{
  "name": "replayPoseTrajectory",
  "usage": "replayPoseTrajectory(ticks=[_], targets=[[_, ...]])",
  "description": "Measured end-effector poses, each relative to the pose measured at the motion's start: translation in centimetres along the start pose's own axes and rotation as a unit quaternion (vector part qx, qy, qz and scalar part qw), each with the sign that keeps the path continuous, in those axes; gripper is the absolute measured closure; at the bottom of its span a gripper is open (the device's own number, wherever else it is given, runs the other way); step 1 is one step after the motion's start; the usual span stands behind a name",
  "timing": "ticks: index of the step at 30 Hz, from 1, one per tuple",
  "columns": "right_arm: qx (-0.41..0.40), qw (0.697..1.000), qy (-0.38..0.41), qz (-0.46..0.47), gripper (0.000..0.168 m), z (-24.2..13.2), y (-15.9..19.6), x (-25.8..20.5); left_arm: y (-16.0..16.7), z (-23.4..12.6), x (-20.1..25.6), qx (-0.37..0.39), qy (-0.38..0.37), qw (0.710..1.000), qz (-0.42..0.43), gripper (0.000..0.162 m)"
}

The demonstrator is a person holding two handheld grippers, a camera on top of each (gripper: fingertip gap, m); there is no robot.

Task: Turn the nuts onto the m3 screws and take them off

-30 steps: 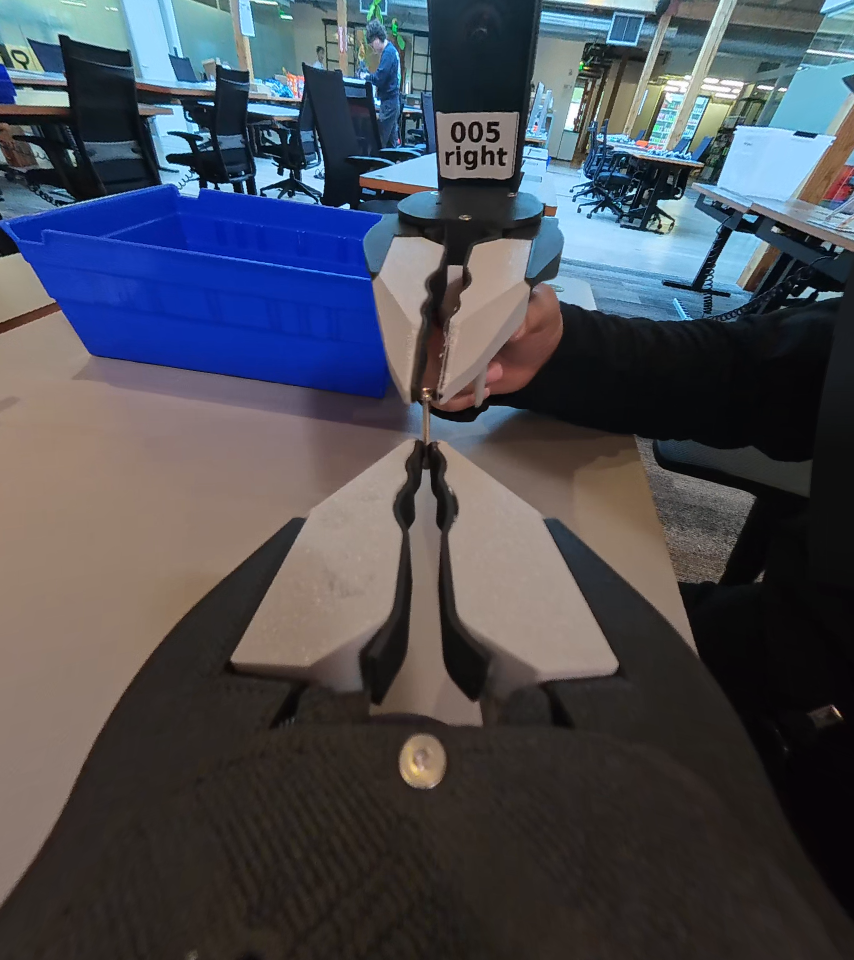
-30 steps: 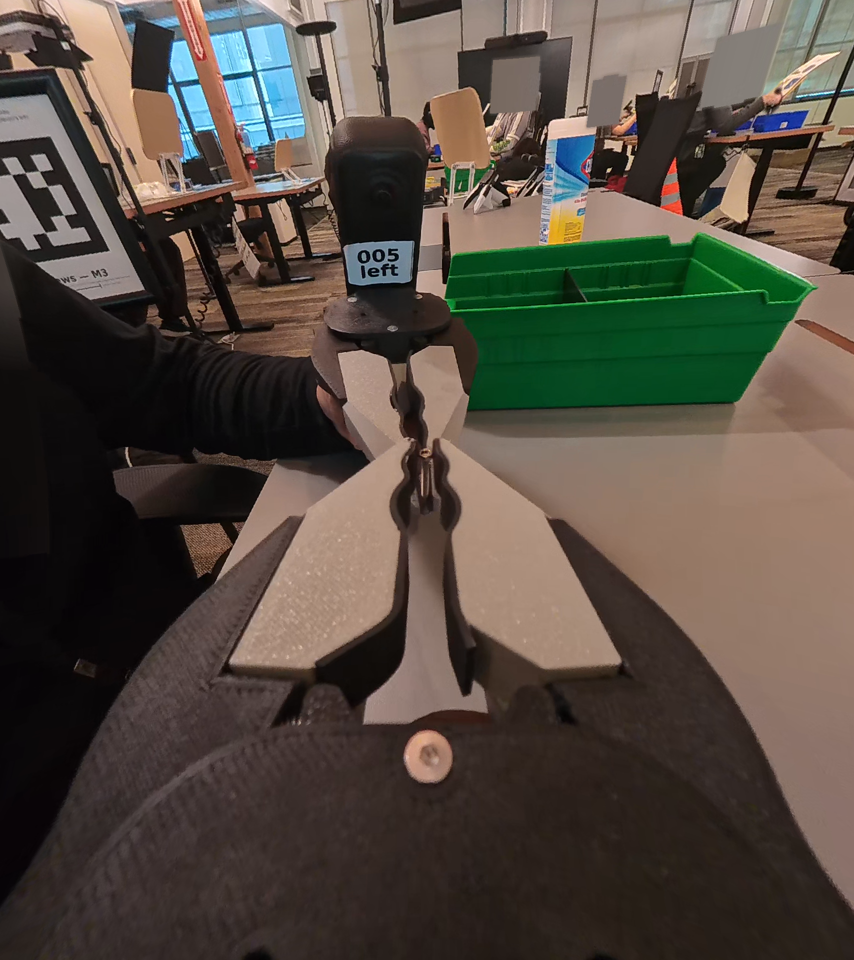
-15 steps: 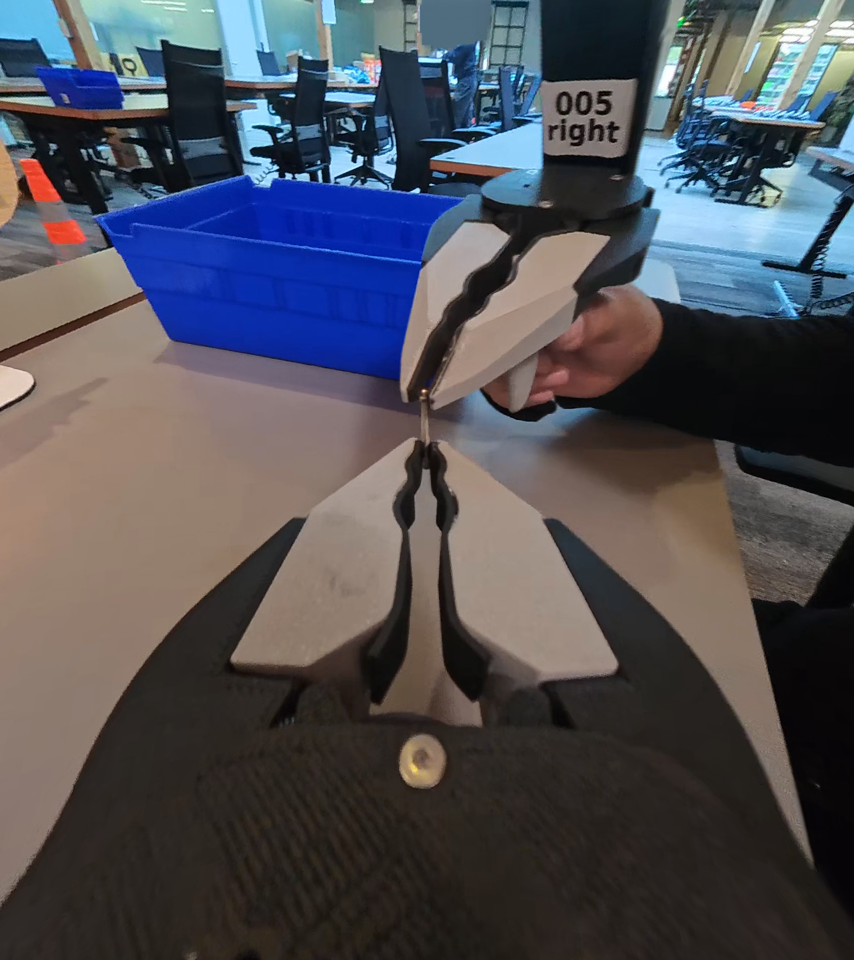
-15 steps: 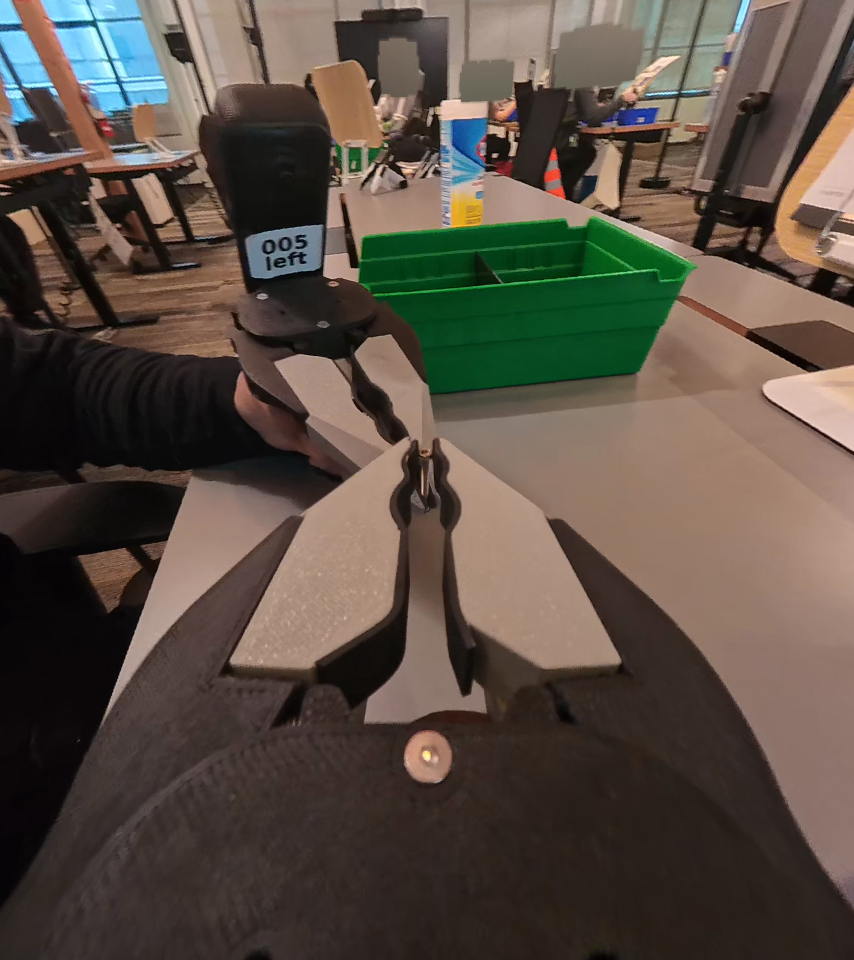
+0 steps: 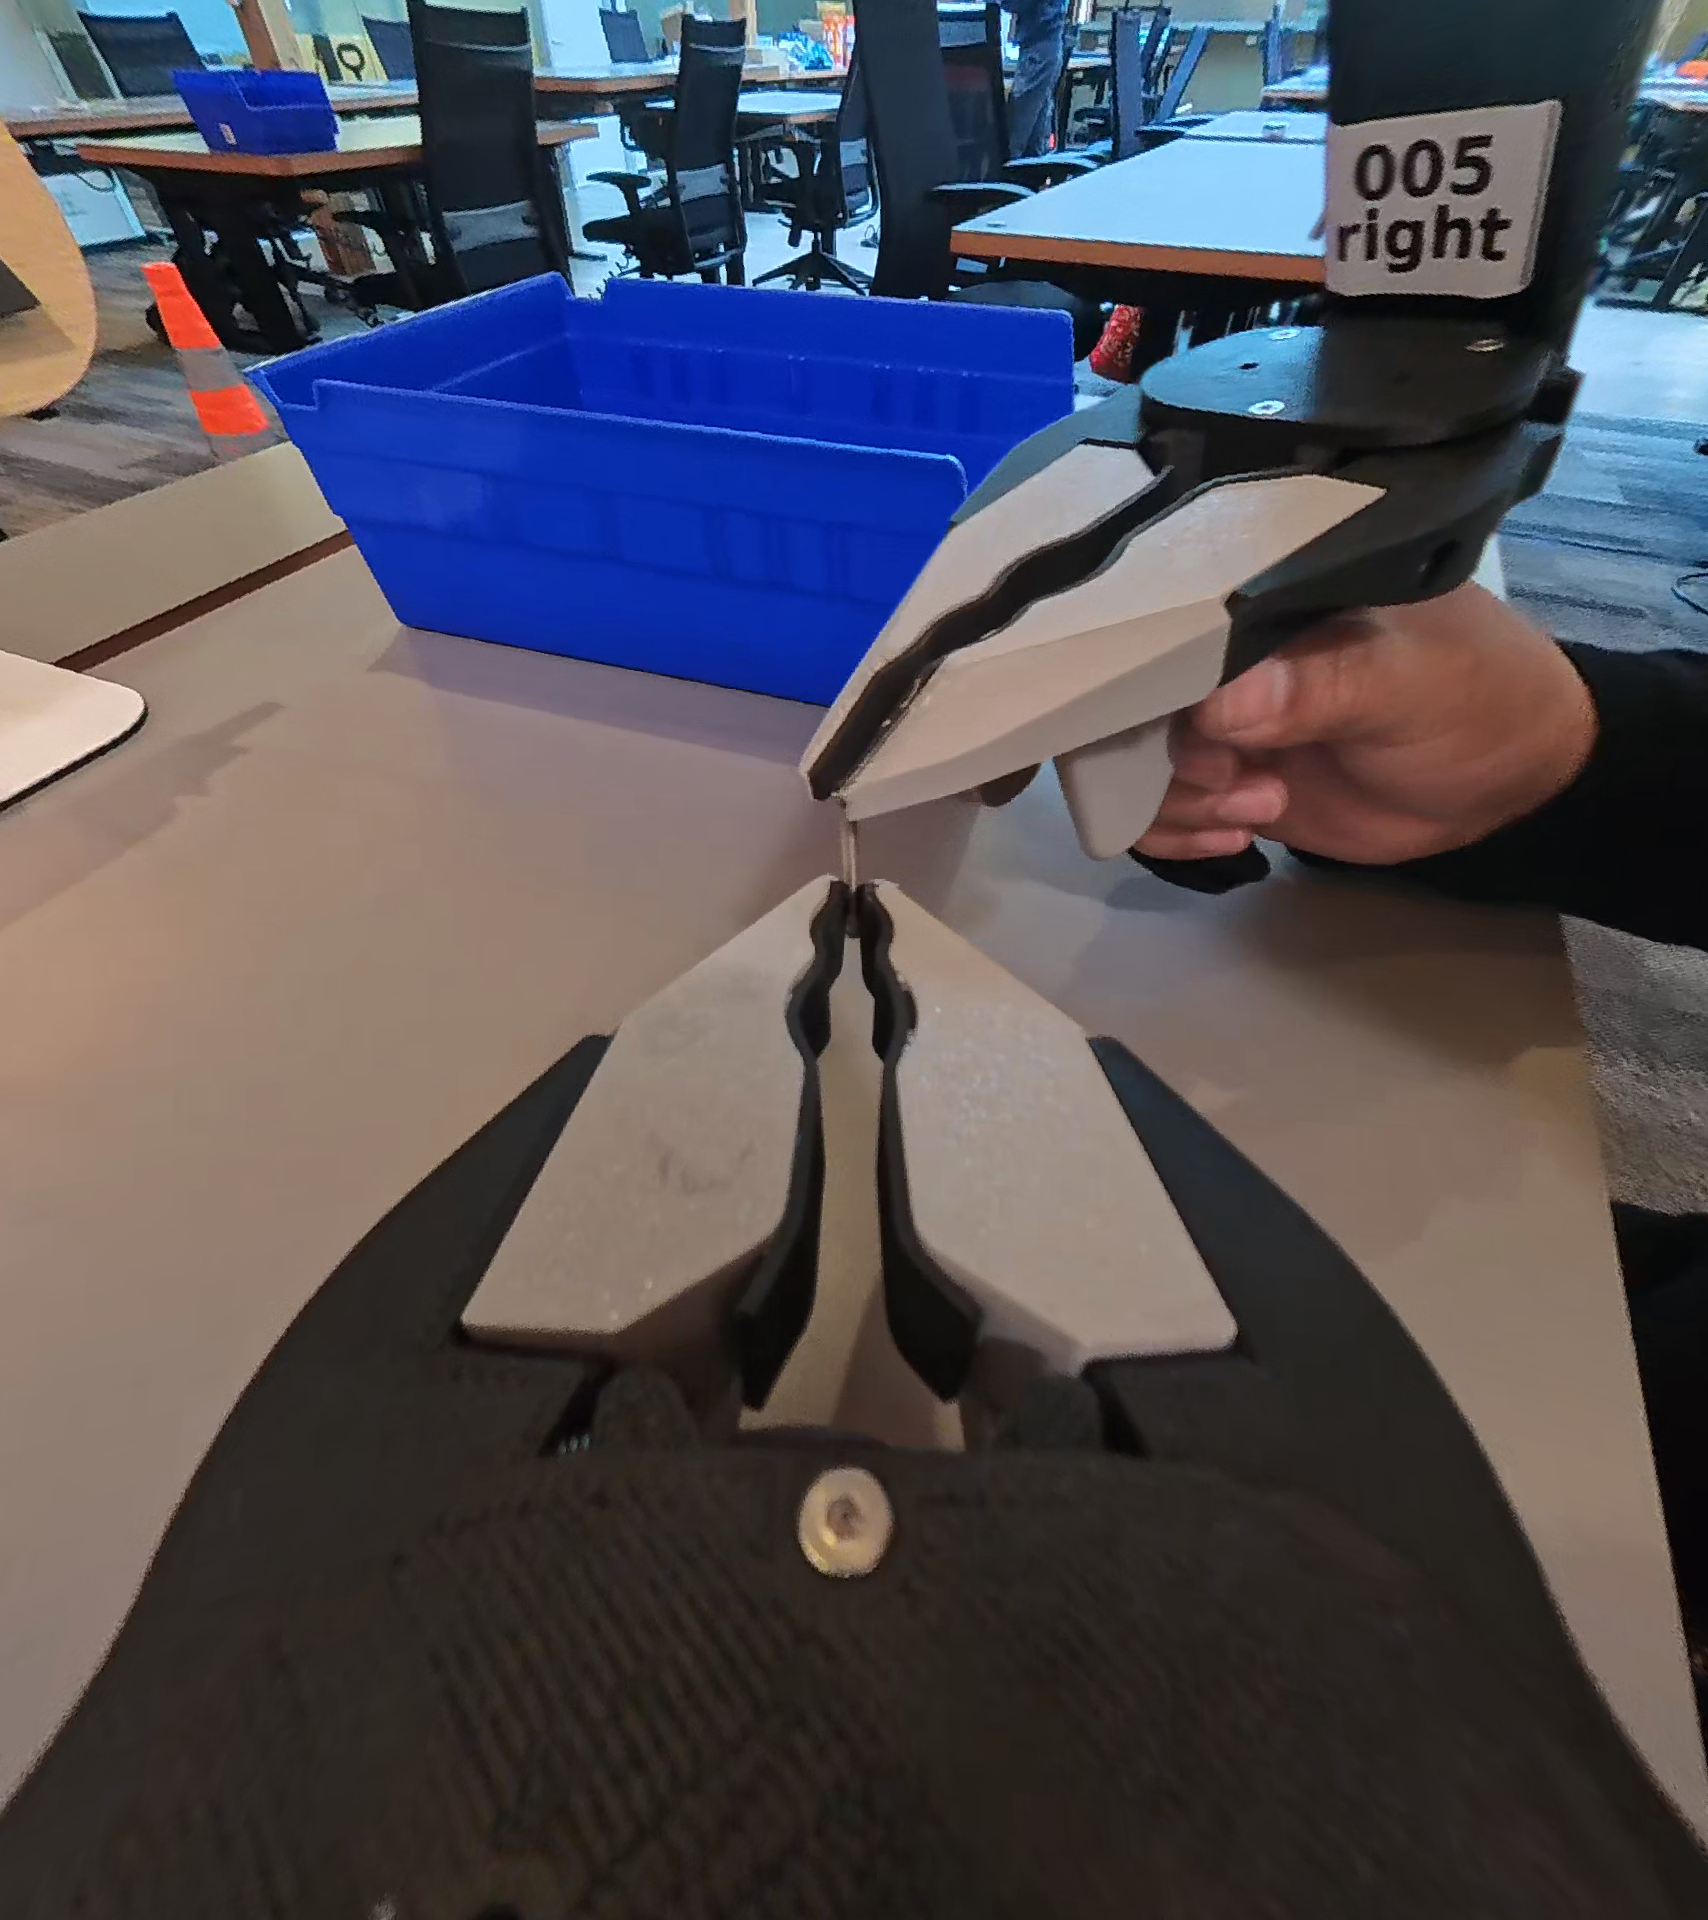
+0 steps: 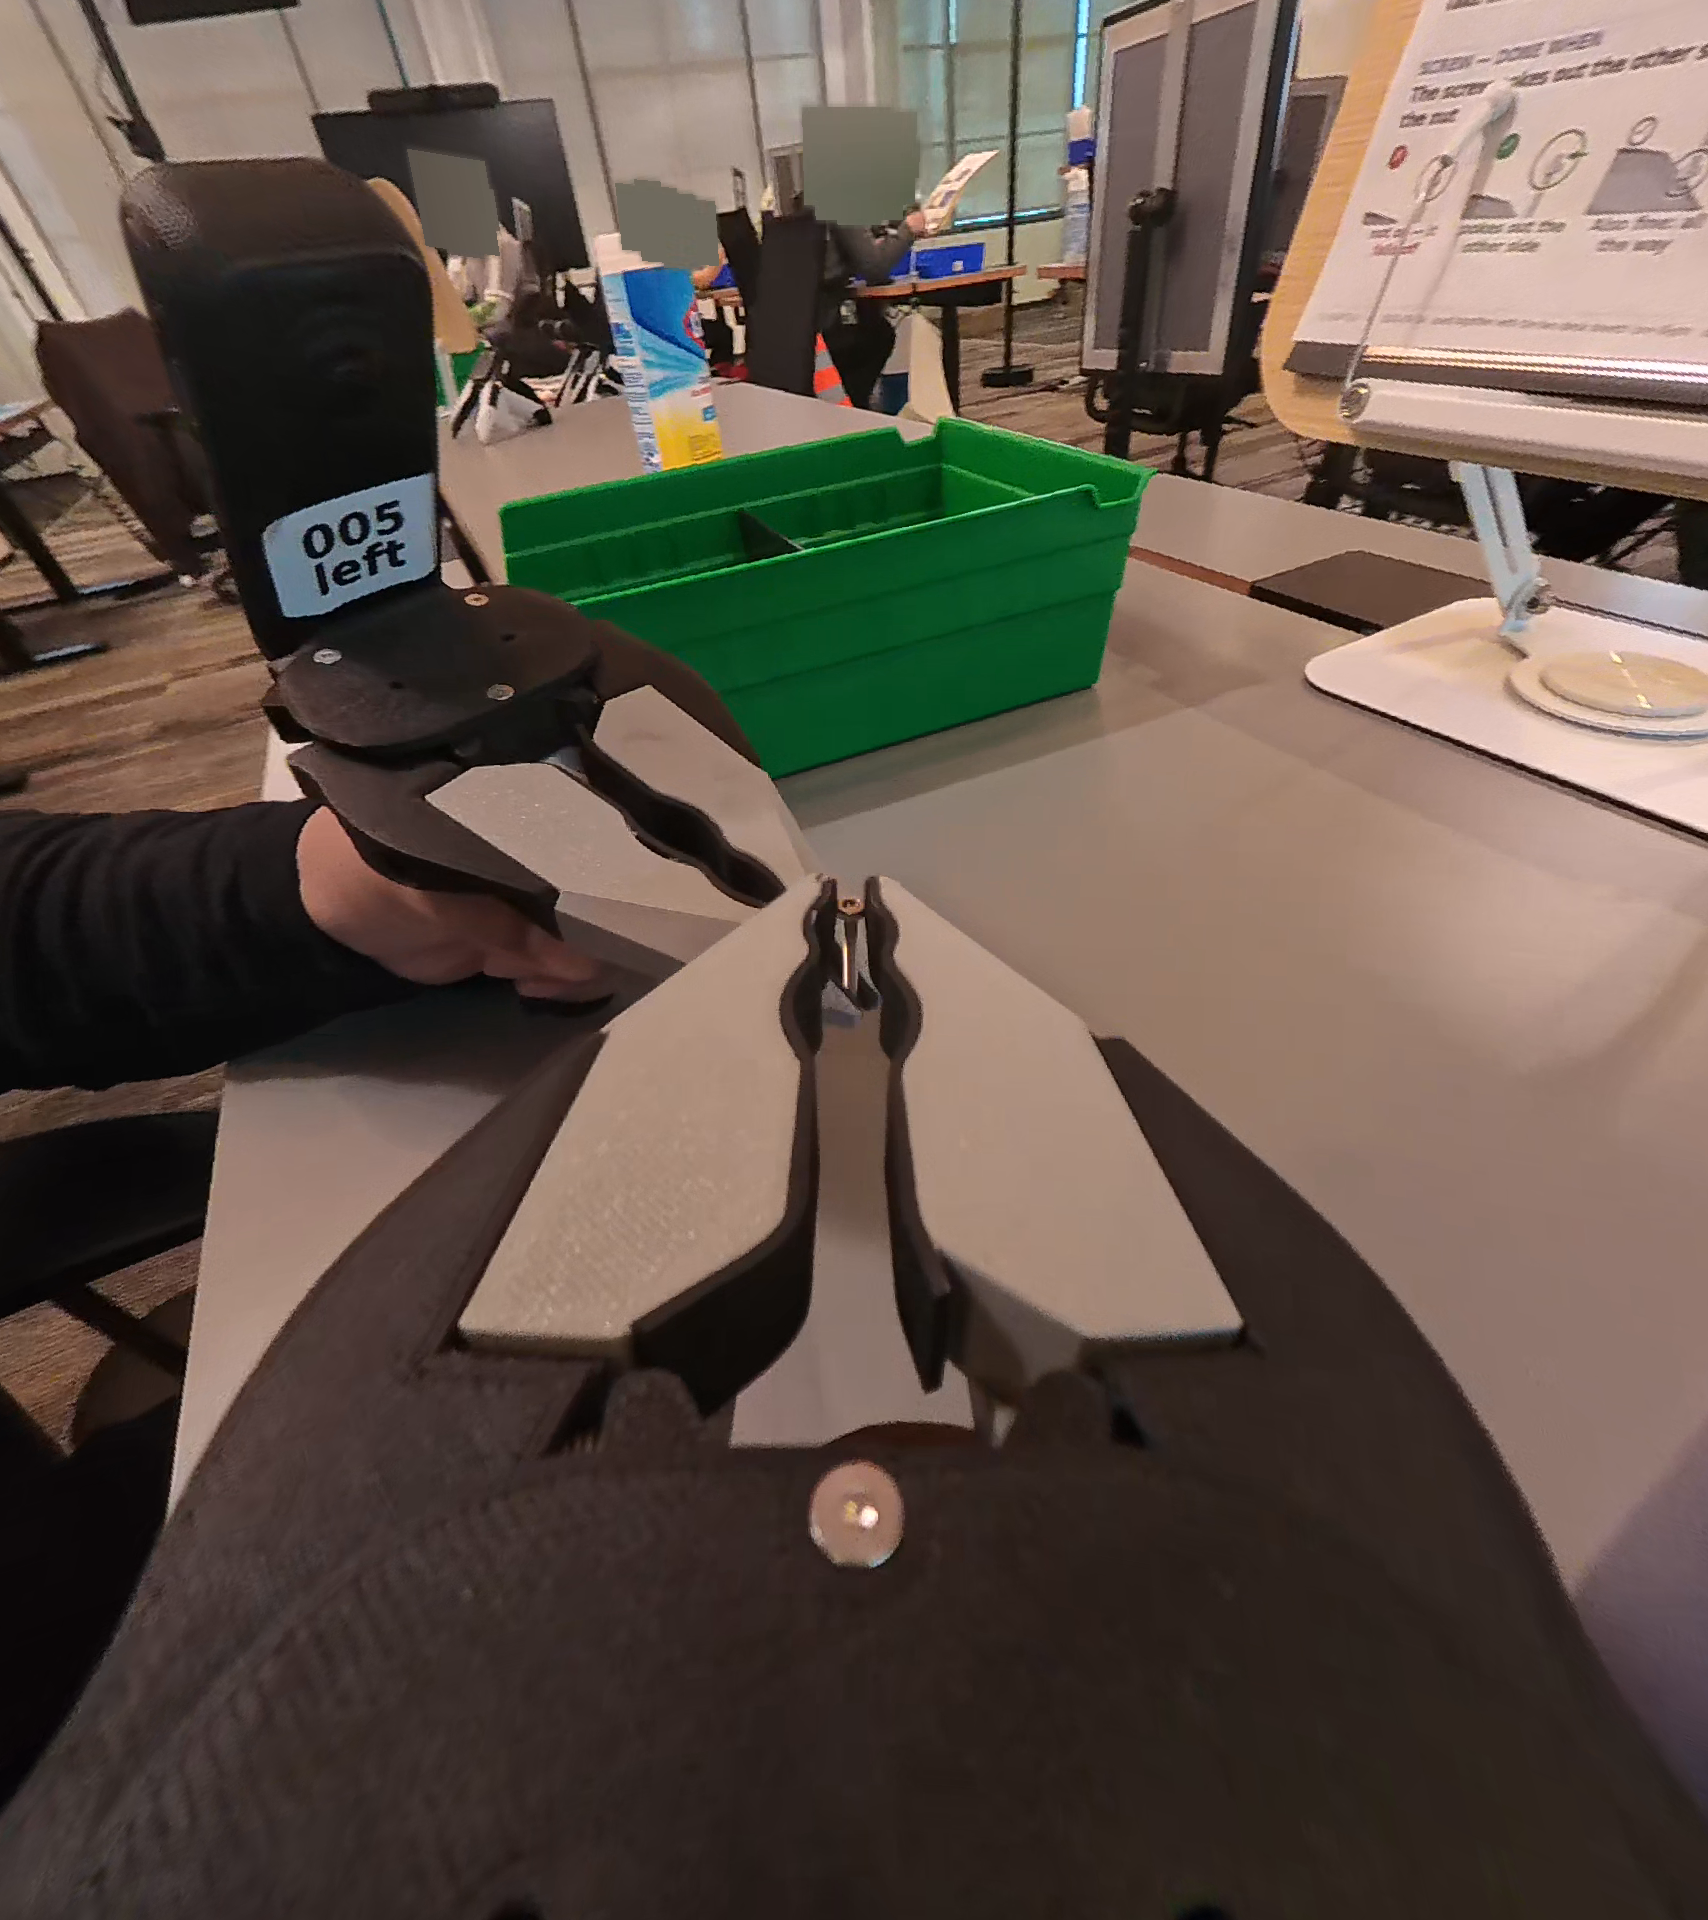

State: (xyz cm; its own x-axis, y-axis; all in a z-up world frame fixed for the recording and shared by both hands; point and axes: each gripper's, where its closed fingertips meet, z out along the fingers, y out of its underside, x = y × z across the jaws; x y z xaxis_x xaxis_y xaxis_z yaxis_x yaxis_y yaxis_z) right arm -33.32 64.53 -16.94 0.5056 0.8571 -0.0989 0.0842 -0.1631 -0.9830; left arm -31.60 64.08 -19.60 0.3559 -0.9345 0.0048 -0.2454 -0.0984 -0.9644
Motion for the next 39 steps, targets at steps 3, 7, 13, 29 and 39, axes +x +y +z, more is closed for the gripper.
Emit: replayPoseTrajectory(ticks=[3,7,13,29,39], targets=[[0.001,1.000,0.014,-0.008,0.166,0.0,0.1,-0.1,0.1,0.0,0.1,-0.003,0.000,1.000,-0.001,0.162],[0.000,1.000,0.016,-0.010,0.166,-0.1,0.2,-0.1,0.2,0.0,0.2,-0.004,0.001,1.000,-0.004,0.162],[0.020,1.000,-0.013,-0.013,0.161,-1.1,-0.4,-0.5,0.2,0.0,0.5,-0.002,0.010,1.000,-0.008,0.162],[-0.010,0.984,-0.173,-0.043,0.144,-2.1,-0.2,-2.5,-0.5,0.2,2.5,0.019,0.071,0.997,-0.012,0.162],[-0.003,0.981,-0.188,-0.046,0.149,-2.1,-0.1,-3.1,-1.1,-0.2,2.8,0.034,0.075,0.997,-0.007,0.162]])
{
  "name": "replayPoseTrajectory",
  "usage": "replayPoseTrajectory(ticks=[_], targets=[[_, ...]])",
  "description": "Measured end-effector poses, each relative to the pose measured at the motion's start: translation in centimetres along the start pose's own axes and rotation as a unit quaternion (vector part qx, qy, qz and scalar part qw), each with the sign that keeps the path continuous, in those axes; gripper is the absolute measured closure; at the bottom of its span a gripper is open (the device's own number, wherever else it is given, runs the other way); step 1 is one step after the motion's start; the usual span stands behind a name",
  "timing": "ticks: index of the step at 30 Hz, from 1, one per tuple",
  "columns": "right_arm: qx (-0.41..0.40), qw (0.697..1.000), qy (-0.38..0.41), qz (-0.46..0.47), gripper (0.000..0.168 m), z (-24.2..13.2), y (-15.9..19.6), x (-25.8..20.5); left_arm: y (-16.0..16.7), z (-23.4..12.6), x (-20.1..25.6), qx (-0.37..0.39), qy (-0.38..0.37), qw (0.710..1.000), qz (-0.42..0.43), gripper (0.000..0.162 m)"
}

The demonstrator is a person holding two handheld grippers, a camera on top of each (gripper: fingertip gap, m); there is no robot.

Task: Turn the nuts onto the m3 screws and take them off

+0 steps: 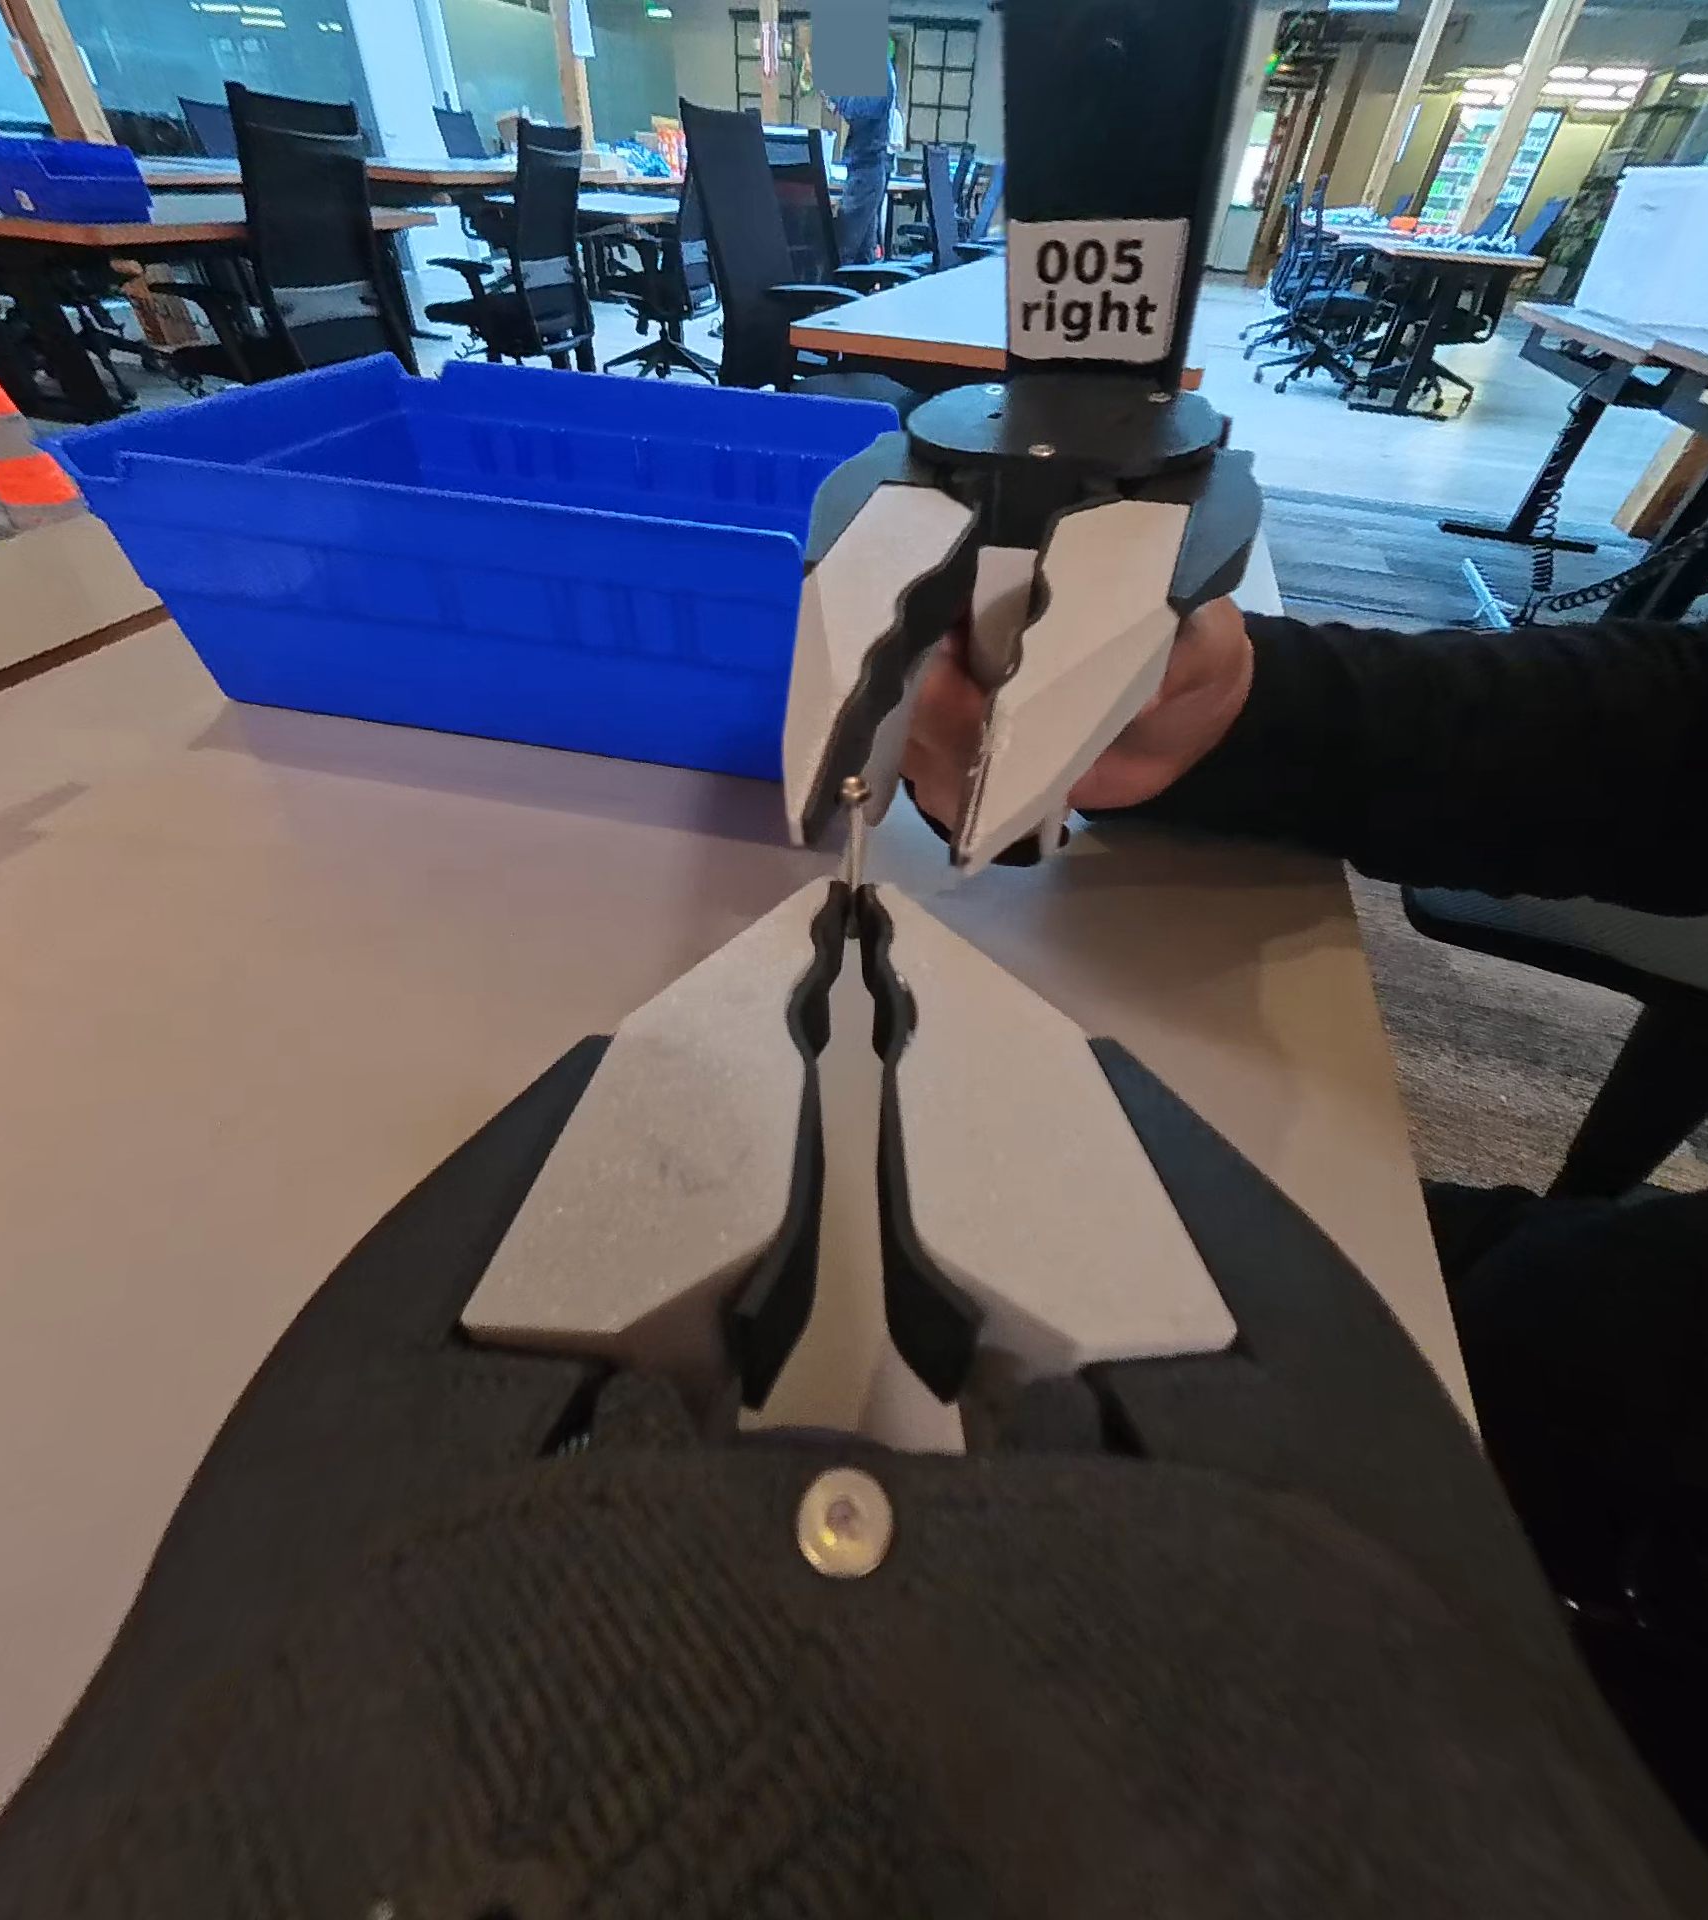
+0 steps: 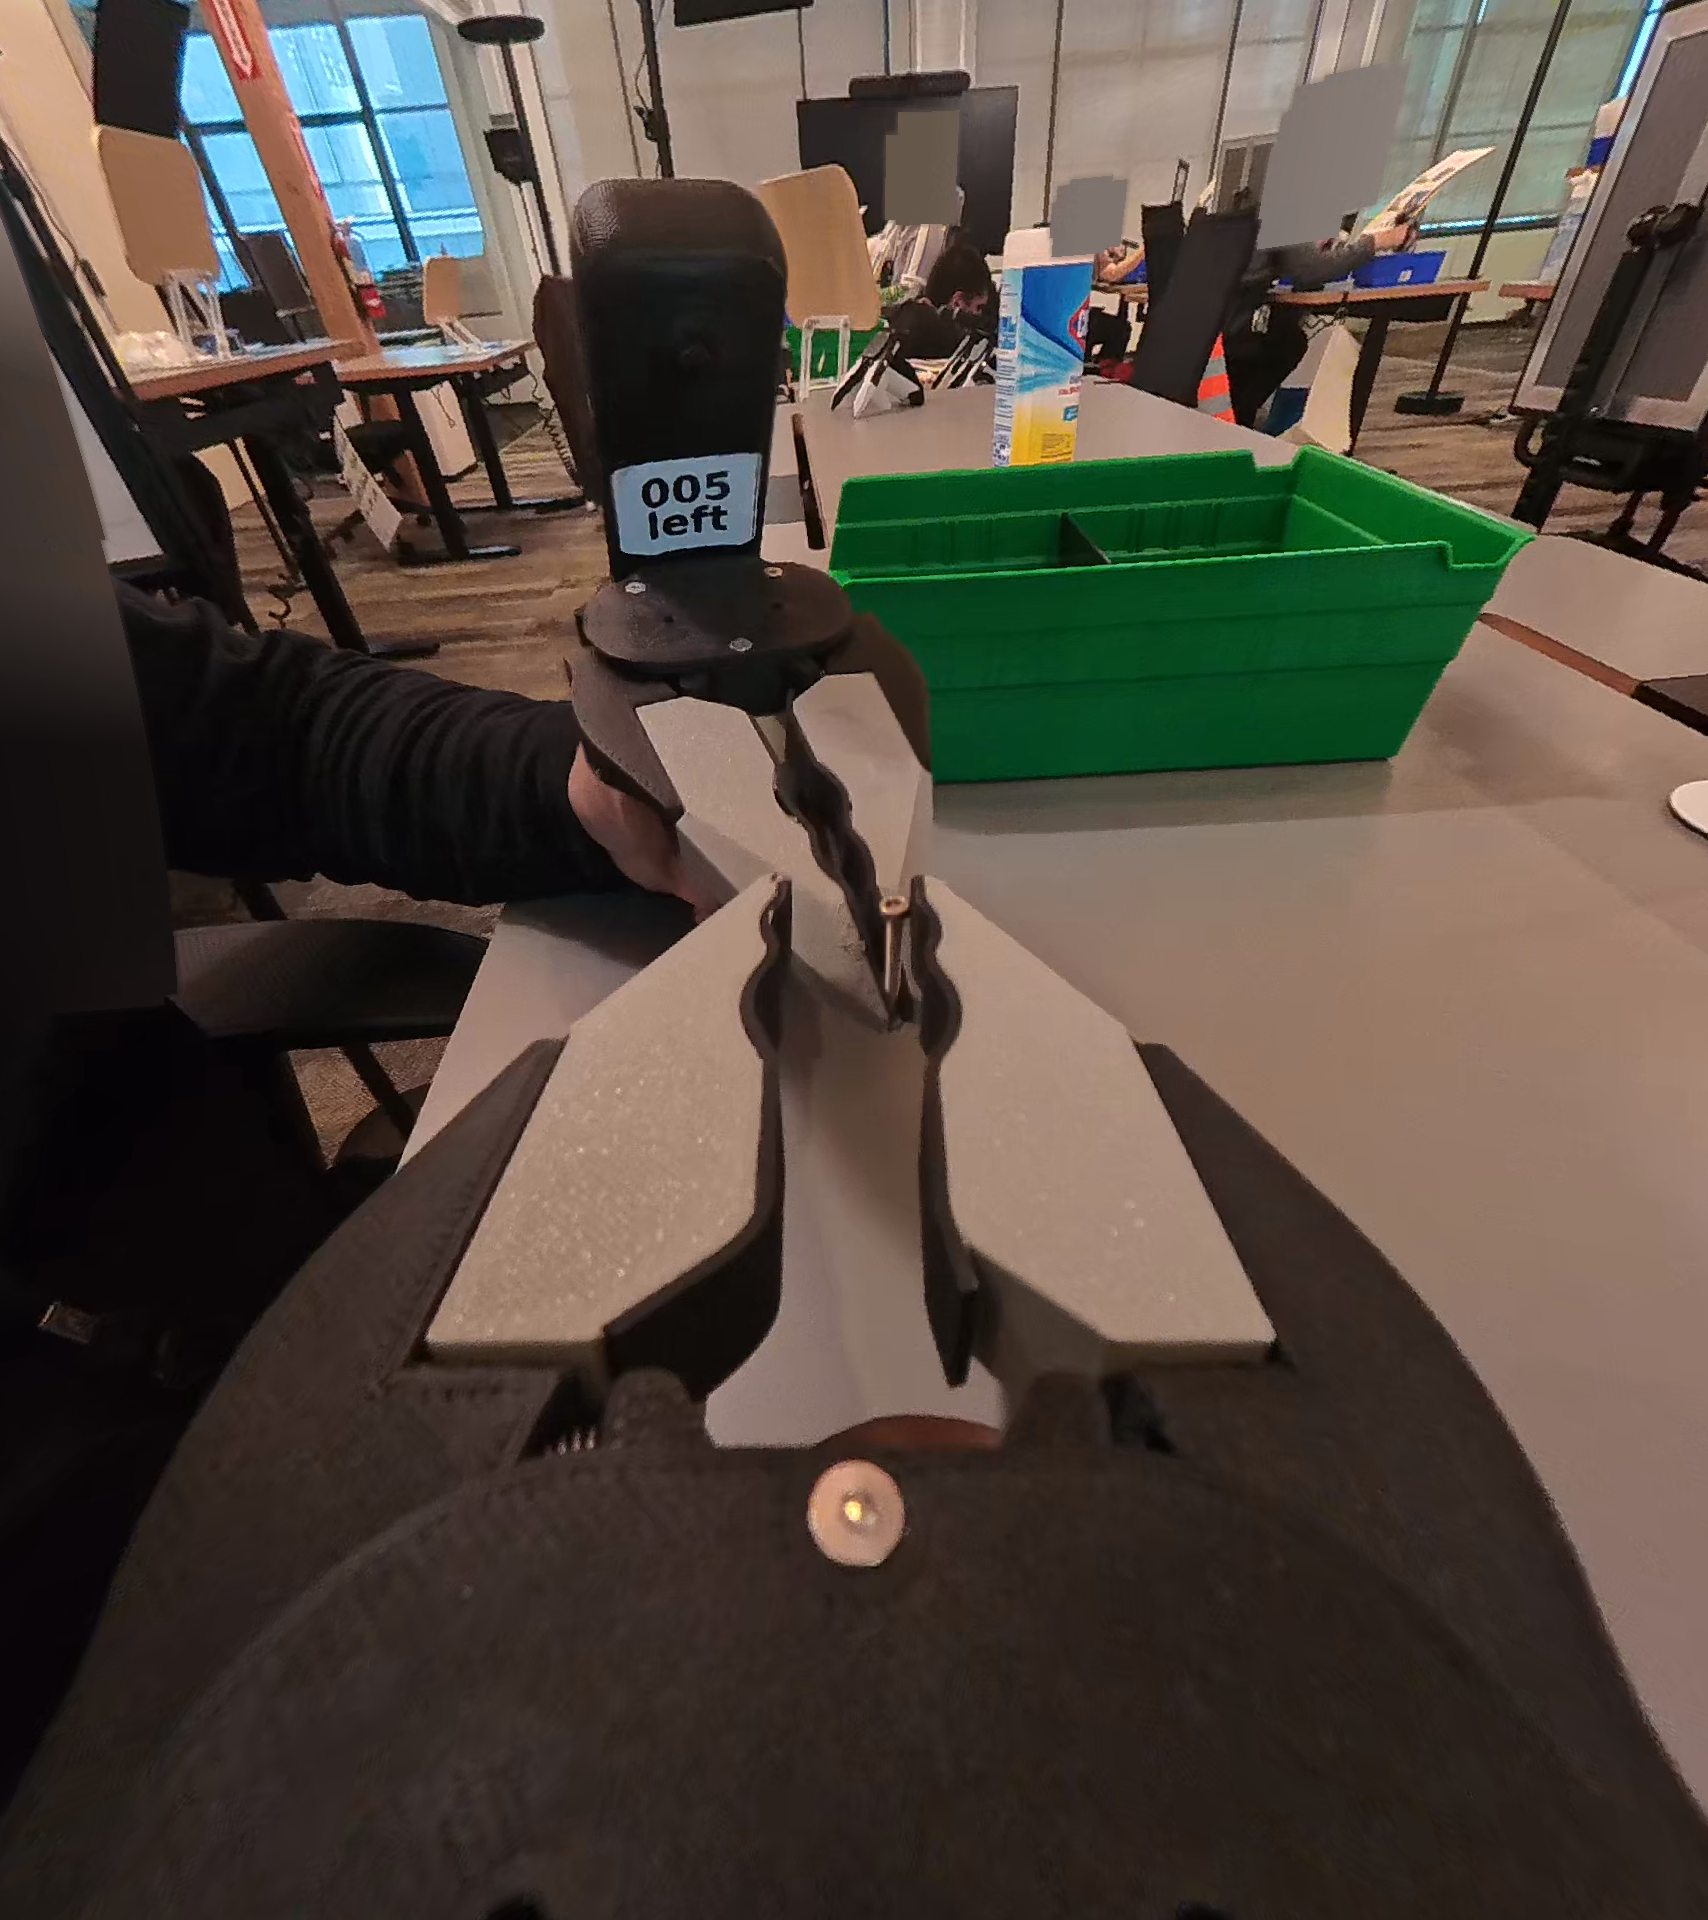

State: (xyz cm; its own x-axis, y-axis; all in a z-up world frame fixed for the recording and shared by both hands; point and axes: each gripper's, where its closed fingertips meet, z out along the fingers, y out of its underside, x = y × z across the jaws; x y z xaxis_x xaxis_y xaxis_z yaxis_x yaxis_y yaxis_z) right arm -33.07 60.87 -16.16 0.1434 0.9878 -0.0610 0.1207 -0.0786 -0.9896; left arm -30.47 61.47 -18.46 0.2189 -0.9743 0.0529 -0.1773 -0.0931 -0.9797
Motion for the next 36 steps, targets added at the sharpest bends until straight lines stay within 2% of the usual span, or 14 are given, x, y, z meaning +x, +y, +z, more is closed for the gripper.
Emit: replayPoseTrajectory(ticks=[8,16,18,20,25,30,32,36], targets=[[0.020,0.999,0.032,0.005,0.150,-1.4,-0.3,0.8,0.0,-0.3,-0.4,-0.001,-0.004,1.000,-0.008,0.162],[0.012,1.000,0.013,0.000,0.148,0.4,-0.3,0.0,0.0,-0.3,-0.2,0.000,-0.005,1.000,-0.003,0.162],[0.017,1.000,0.023,0.001,0.150,-0.2,-0.3,0.3,-0.2,-0.4,-0.5,0.004,-0.011,1.000,-0.005,0.162],[0.026,1.000,0.017,0.004,0.164,-0.9,-0.4,0.2,-0.3,-0.5,-0.7,0.006,-0.015,1.000,-0.007,0.162],[0.033,0.999,0.027,0.022,0.147,-0.3,-0.7,0.9,-0.1,-0.2,-0.2,-0.001,-0.005,1.000,-0.005,0.162],[0.014,1.000,0.021,0.008,0.147,0.2,-0.2,0.3,-0.3,-0.6,-0.7,0.007,-0.015,1.000,-0.008,0.162],[0.029,1.000,0.006,0.008,0.165,-0.6,-0.6,-0.2,-0.3,-0.8,-1.2,0.004,-0.025,1.000,-0.008,0.162],[0.032,0.998,0.043,0.013,0.146,-0.5,-0.8,1.2,-0.2,-0.7,-0.9,0.002,-0.017,1.000,-0.010,0.162]])
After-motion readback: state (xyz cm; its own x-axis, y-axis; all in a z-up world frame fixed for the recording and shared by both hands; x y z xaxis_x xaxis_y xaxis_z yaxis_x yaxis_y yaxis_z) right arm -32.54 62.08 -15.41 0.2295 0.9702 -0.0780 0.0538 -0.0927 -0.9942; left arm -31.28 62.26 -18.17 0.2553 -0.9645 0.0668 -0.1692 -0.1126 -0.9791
